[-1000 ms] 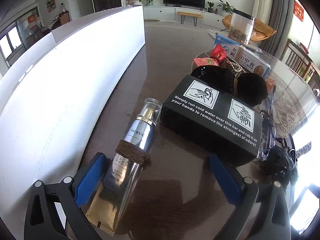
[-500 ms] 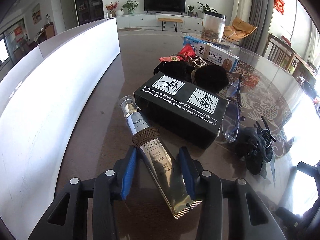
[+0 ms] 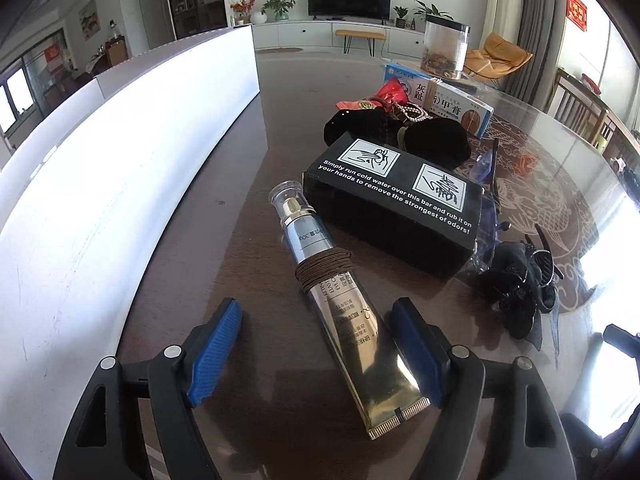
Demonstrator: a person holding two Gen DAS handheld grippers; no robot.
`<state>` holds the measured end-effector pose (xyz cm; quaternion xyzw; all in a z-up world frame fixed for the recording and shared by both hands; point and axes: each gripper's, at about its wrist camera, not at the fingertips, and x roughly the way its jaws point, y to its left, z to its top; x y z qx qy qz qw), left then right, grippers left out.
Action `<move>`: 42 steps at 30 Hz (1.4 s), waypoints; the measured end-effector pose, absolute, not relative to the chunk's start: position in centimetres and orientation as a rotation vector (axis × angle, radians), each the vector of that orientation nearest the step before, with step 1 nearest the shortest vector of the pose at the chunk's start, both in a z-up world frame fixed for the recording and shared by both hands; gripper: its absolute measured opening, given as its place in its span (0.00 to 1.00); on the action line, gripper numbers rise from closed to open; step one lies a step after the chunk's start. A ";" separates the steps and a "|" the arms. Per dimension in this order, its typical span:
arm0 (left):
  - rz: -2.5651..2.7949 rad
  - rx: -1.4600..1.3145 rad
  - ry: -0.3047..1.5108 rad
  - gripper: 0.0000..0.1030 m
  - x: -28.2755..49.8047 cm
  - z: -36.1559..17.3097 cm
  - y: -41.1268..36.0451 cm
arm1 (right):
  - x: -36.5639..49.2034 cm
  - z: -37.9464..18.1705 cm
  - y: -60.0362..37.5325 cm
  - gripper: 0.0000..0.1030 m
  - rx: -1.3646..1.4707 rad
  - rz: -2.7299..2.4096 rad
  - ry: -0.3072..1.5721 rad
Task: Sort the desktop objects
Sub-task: 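Lower the open left tool around the gold cosmetic tube, then close the left tool on the gold tube while the right tool reaches the black claw clip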
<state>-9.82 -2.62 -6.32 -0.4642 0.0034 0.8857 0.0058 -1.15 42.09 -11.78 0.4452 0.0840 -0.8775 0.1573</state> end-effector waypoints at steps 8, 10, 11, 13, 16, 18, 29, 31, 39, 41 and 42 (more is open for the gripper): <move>2.811 -1.496 -0.017 0.99 -10.1 -6.9 -3.5 | -4.9 -11.4 39.4 1.00 1.359 -2.445 0.208; 2.814 -1.496 -0.015 0.99 -10.0 -6.9 -3.5 | -6.2 -11.3 37.9 1.00 1.332 -2.414 0.205; 2.815 -1.495 -0.015 1.00 -9.9 -6.9 -3.5 | -6.7 -11.3 37.2 1.00 1.318 -2.426 0.242; 2.818 -1.498 -0.017 1.00 -9.9 -7.0 -3.6 | -7.8 -11.4 36.0 1.00 1.284 -2.458 0.318; 2.817 -1.497 -0.018 1.00 -9.9 -6.9 -3.5 | -9.0 -11.8 36.4 1.00 1.285 -2.494 0.303; 2.817 -1.498 -0.017 1.00 -9.9 -6.9 -3.5 | -9.2 -11.9 38.0 1.00 1.330 -2.521 0.231; 2.817 -1.497 -0.021 1.00 -9.9 -6.9 -3.5 | -6.3 -11.3 45.0 1.00 1.373 -2.588 0.103; 2.817 -1.497 -0.021 1.00 -9.9 -6.9 -3.5 | -6.3 -11.0 43.3 1.00 1.340 -2.560 0.150; 2.818 -1.496 -0.020 1.00 -9.9 -6.9 -3.5 | -9.3 -11.6 38.9 1.00 1.329 -2.521 0.284; 2.818 -1.496 -0.021 1.00 -9.9 -6.8 -3.6 | -9.5 -11.8 39.3 1.00 1.329 -2.521 0.224; 2.818 -1.495 -0.022 1.00 -10.0 -6.8 -3.6 | -9.6 -11.9 39.4 1.00 1.318 -2.528 0.227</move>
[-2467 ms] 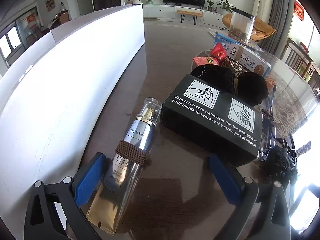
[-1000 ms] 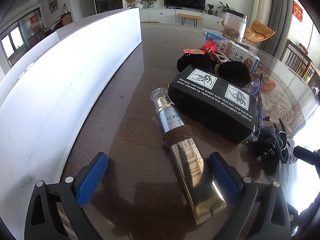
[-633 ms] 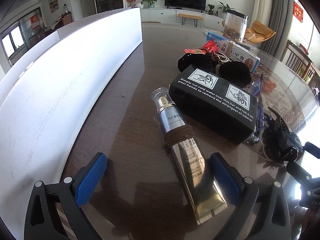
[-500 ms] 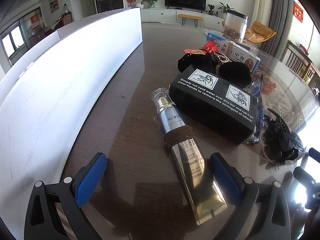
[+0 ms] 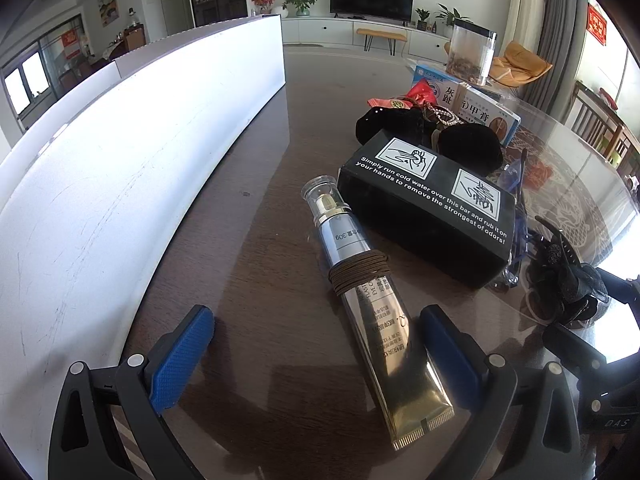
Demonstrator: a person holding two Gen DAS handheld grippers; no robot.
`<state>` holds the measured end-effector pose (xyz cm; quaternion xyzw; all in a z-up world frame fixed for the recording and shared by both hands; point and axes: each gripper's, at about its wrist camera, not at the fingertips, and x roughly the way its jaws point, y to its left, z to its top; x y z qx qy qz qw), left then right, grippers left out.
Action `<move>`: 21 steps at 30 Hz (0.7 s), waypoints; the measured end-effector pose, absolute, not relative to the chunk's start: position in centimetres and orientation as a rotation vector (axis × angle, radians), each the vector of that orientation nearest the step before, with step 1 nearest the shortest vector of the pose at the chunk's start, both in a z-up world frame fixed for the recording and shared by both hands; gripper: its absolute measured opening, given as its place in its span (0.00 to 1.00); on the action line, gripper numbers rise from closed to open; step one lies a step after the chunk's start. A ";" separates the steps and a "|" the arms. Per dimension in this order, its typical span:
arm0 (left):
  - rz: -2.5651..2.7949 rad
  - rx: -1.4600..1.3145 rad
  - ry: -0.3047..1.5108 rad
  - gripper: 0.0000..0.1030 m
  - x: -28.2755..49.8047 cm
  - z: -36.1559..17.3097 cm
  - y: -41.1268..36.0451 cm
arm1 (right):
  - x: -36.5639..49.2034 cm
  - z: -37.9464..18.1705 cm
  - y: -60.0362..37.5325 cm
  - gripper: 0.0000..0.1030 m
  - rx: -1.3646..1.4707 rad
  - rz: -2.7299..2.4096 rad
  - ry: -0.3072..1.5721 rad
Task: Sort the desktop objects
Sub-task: 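Close the left tool on the gold tube while the right tool reaches the black claw clip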
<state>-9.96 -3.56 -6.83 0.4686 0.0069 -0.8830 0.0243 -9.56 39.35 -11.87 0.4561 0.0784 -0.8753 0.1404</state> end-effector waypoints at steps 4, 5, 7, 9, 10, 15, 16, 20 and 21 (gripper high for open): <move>-2.732 1.450 0.022 1.00 -10.0 -6.8 -3.6 | -9.4 -11.9 39.4 1.00 1.304 -2.539 0.221; -2.732 1.450 0.021 1.00 -10.0 -6.8 -3.6 | -9.4 -11.9 39.3 1.00 1.304 -2.539 0.221; -2.732 1.450 0.022 1.00 -10.0 -6.8 -3.6 | -9.3 -11.9 39.3 1.00 1.304 -2.539 0.221; -2.732 1.450 0.022 1.00 -10.0 -6.8 -3.5 | -9.4 -11.9 39.3 1.00 1.304 -2.539 0.221; -2.732 1.450 0.022 1.00 -10.0 -6.8 -3.6 | -9.4 -11.9 39.3 1.00 1.304 -2.539 0.221; -2.732 1.450 0.022 1.00 -10.1 -6.8 -3.5 | -9.4 -11.9 39.3 1.00 1.304 -2.539 0.221; -2.732 1.450 0.022 1.00 -10.0 -6.8 -3.5 | -9.4 -11.9 39.3 1.00 1.304 -2.539 0.221; -2.732 1.450 0.022 1.00 -10.0 -6.8 -3.5 | -9.4 -11.9 39.3 1.00 1.304 -2.539 0.221; -2.731 1.451 0.022 1.00 -10.1 -6.8 -3.5 | -9.4 -11.9 39.3 1.00 1.304 -2.539 0.221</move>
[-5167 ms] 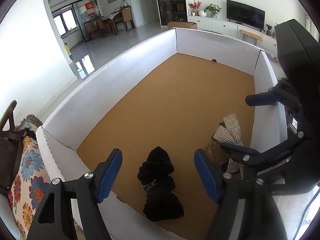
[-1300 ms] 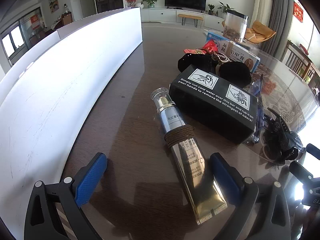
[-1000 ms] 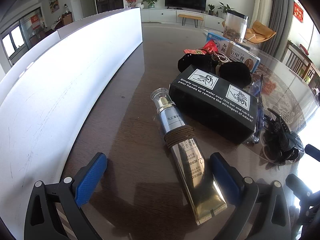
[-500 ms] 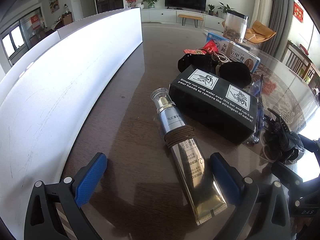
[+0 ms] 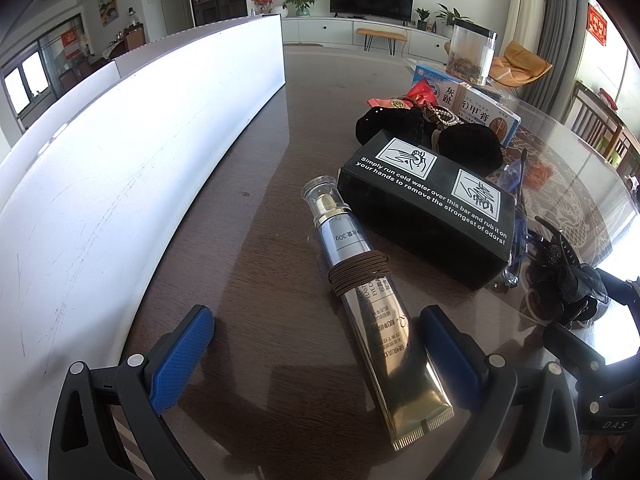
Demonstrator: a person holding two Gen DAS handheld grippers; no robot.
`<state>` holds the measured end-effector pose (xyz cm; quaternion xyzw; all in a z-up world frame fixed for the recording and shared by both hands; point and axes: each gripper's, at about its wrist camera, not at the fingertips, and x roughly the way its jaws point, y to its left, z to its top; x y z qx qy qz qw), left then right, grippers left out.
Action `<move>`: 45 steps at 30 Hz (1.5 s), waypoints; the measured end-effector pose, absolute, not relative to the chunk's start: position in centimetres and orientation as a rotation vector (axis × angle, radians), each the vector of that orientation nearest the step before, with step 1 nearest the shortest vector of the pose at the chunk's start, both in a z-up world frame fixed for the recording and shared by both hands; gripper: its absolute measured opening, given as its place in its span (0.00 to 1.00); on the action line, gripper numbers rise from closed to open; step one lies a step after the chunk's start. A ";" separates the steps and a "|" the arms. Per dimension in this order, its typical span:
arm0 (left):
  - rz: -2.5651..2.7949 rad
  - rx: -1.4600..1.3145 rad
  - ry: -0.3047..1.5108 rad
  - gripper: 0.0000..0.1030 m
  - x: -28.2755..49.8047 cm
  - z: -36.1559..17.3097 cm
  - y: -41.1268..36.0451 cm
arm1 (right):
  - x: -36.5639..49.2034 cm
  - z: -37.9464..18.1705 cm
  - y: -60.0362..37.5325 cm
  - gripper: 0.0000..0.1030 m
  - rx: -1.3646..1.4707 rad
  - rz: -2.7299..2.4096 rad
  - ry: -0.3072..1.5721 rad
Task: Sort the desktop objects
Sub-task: 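Close the left tool on the gold tube while the right tool reaches the black claw clip, then lift the gold tube with the left tool while the right tool grips the black claw clip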
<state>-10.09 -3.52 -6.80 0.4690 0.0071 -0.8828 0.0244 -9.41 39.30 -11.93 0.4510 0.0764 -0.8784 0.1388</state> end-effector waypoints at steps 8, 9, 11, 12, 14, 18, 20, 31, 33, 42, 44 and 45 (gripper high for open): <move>-2.741 1.456 0.013 1.00 -10.3 -6.9 -3.5 | -9.4 -11.9 39.3 1.00 1.304 -2.540 0.221; -2.744 1.454 0.010 1.00 -10.3 -6.9 -3.5 | -9.4 -11.9 39.3 1.00 1.304 -2.540 0.221; -2.752 1.466 0.006 1.00 -10.4 -6.9 -3.5 | -9.4 -11.9 39.3 1.00 1.304 -2.540 0.221; -2.760 1.474 -0.001 1.00 -10.6 -6.9 -3.6 | -9.4 -11.9 39.3 1.00 1.304 -2.540 0.221; -2.775 1.500 -0.022 1.00 -11.0 -6.8 -3.6 | -9.4 -11.9 39.3 1.00 1.304 -2.540 0.221; -2.837 1.532 -0.086 0.93 -11.6 -6.8 -3.4 | -9.4 -11.9 39.3 1.00 1.304 -2.540 0.221; -2.884 1.528 -0.118 0.57 -11.5 -6.1 -3.0 | -9.4 -11.9 39.3 1.00 1.304 -2.540 0.221; -2.875 1.621 0.015 0.27 -9.4 -5.0 -3.6 | -10.6 -11.2 40.5 1.00 1.394 -2.392 0.164; -2.877 1.610 -0.009 0.27 -8.8 -4.9 -3.4 | -10.8 -10.8 41.0 1.00 1.395 -2.360 0.124; -2.859 1.584 0.045 0.27 -7.9 -4.9 -2.7 | -10.9 -10.9 39.4 0.94 1.395 -2.445 0.039; -2.854 1.590 0.063 0.27 -7.7 -5.0 -2.6 | -11.1 -10.9 39.2 0.90 1.387 -2.504 0.025; -2.855 1.586 0.073 0.27 -7.5 -4.9 -2.7 | -11.0 -10.8 39.0 0.74 1.383 -2.548 0.066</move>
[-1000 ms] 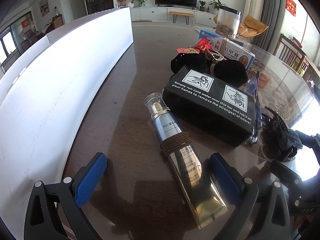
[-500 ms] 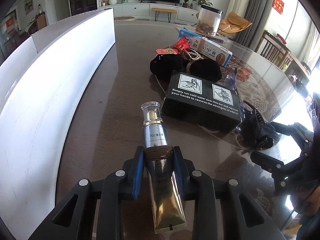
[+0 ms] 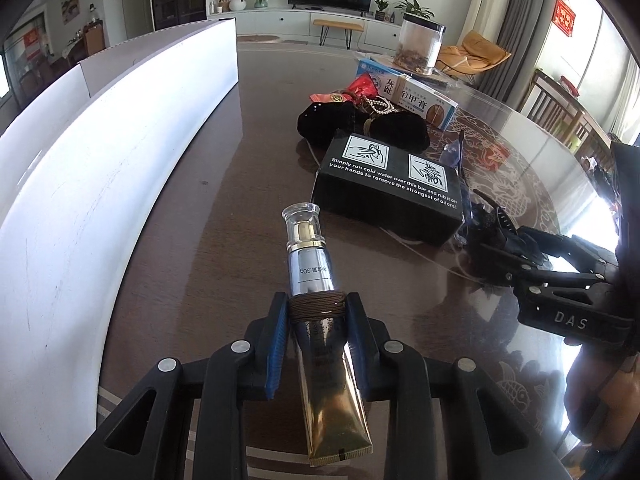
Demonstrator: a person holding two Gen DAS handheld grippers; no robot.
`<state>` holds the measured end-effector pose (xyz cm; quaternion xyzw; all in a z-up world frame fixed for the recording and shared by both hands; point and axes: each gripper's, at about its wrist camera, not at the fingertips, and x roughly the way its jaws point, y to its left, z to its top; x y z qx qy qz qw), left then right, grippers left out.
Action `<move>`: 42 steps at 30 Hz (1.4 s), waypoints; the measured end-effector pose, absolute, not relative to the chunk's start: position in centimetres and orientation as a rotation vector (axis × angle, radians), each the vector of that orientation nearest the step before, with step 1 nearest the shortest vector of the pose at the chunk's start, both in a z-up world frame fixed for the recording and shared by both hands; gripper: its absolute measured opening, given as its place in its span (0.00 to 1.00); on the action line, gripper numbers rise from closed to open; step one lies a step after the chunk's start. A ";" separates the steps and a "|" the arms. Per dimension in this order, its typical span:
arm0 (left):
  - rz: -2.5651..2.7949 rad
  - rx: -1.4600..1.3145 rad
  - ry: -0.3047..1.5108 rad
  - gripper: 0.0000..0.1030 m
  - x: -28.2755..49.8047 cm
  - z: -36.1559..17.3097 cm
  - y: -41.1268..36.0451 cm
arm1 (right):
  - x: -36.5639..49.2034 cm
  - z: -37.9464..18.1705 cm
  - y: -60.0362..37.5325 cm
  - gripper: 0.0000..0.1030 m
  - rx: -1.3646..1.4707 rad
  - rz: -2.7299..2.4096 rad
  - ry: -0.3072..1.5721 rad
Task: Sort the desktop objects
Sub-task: 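Lift the gold tube with the left tool while the right tool grips the black claw clip, then carry tube and claw clip into the white bin and open both tools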
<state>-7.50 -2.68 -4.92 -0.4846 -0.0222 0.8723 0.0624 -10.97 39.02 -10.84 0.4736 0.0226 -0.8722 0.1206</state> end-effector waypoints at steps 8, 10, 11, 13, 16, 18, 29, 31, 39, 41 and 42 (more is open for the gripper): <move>2.636 -1.427 -0.111 0.27 -6.3 -4.1 -2.5 | -9.2 -9.2 42.6 0.36 1.337 -2.532 0.011; 2.631 -1.412 -0.126 0.27 -6.0 -3.8 -2.4 | -8.4 -8.3 43.5 0.36 1.319 -2.526 0.015; 2.631 -1.404 -0.135 0.27 -5.9 -3.6 -2.3 | -8.0 -7.9 43.9 0.36 1.315 -2.518 0.011; 2.629 -1.391 -0.155 0.27 -5.6 -3.1 -2.3 | -7.4 -7.2 44.5 0.36 1.316 -2.507 0.009; 2.630 -1.368 -0.208 0.27 -5.2 -1.8 -2.9 | -7.0 -5.9 45.1 0.36 1.305 -2.491 -0.008; 2.645 -1.333 -0.253 0.27 -4.9 -0.3 -3.8 | -7.0 -4.5 44.7 0.36 1.268 -2.482 -0.013; 2.877 -1.198 -0.415 0.27 -3.7 9.2 -17.1 | -9.5 6.0 30.3 0.36 0.957 -2.285 0.044; 2.922 -1.248 -0.410 0.27 -4.1 9.4 -20.2 | -9.8 7.4 26.1 0.36 0.906 -2.230 0.073; 2.984 -1.537 -0.462 0.27 -6.3 5.6 -30.0 | -9.5 5.6 9.8 0.36 0.898 -1.984 0.217; 2.974 -1.613 -0.483 0.27 -7.0 4.0 -31.4 | -9.6 4.0 6.7 0.36 0.928 -1.938 0.253; 2.967 -1.649 -0.490 0.27 -7.2 3.3 -31.9 | -9.6 3.2 5.4 0.36 0.940 -1.926 0.275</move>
